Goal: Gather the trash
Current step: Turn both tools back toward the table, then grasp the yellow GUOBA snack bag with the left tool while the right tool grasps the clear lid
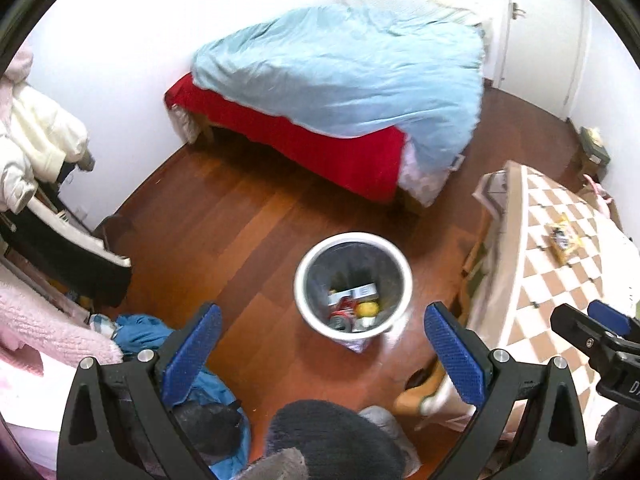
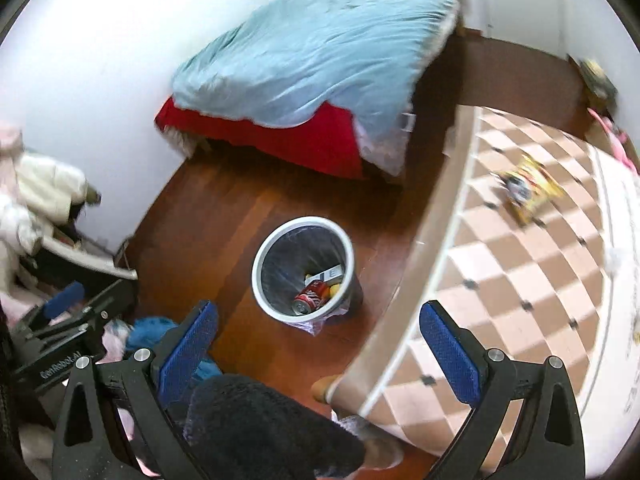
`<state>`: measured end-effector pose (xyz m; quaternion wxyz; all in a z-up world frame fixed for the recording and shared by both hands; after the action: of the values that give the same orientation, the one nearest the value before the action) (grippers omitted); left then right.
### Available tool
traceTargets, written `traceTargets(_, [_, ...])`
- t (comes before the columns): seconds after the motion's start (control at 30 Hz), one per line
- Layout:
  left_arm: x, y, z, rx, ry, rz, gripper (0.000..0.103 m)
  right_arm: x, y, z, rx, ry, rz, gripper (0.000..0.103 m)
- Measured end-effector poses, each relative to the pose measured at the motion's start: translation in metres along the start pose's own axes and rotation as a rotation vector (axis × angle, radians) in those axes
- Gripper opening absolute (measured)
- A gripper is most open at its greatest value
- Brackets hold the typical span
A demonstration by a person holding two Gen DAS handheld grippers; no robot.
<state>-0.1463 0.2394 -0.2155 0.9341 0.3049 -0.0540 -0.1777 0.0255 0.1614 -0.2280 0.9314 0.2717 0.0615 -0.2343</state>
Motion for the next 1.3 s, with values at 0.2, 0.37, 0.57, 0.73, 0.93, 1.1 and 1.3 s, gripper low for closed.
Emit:
traceTargets(0.2, [0.098,-0.015,-0.036,-0.065,-0.078,-0.088,0.103,0.119,-0.008,0.03,0.021,-0.119,-0.171,0.102])
traceTargets(0.37, [0.196,-0.023,-0.081,-0.135,-0.131,-0.204,0.103,0.235,-0.008,0.03,0.004,-0.26,-0.321,0.102])
traceTargets(0.57, [0.304,0.003,-0.148,-0.183,-0.124,-0.446,0.103,0.344,0.013,-0.019,-0.092,-0.323,-0.413,0.09])
traceTargets(0.73, [0.34,0.028,-0.191,-0.202,-0.097,-0.568,0.103,0.376,0.034,-0.071,-0.158,-0.344,-0.411,0.08])
traceTargets(0.93, [0.374,0.044,-0.207,-0.212,-0.161,-0.689,0.103,0.396,0.031,-0.103,-0.219,-0.383,-0.399,0.046])
traceTargets(1.1, [0.406,0.04,-0.228,-0.286,-0.223,-0.814,0.103,0.402,0.028,-0.102,-0.222,-0.396,-0.374,0.043])
traceTargets(1.3, [0.423,0.029,-0.261,-0.408,-0.266,-0.859,0.093,0.416,0.026,-0.096,-0.241,-0.397,-0.408,0.043])
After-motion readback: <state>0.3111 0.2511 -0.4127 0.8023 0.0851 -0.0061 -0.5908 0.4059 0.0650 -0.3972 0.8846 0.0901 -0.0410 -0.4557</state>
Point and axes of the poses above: each gripper's, at about its wrist camera, not at the fingertips, and z roughly against the way its jaws point, x to its right, y to its top, the point moved 6 cm from there along -z, roughly the way its jaws point, and after that the axes turned 7 degrees about -y, right-handed, at the moved point
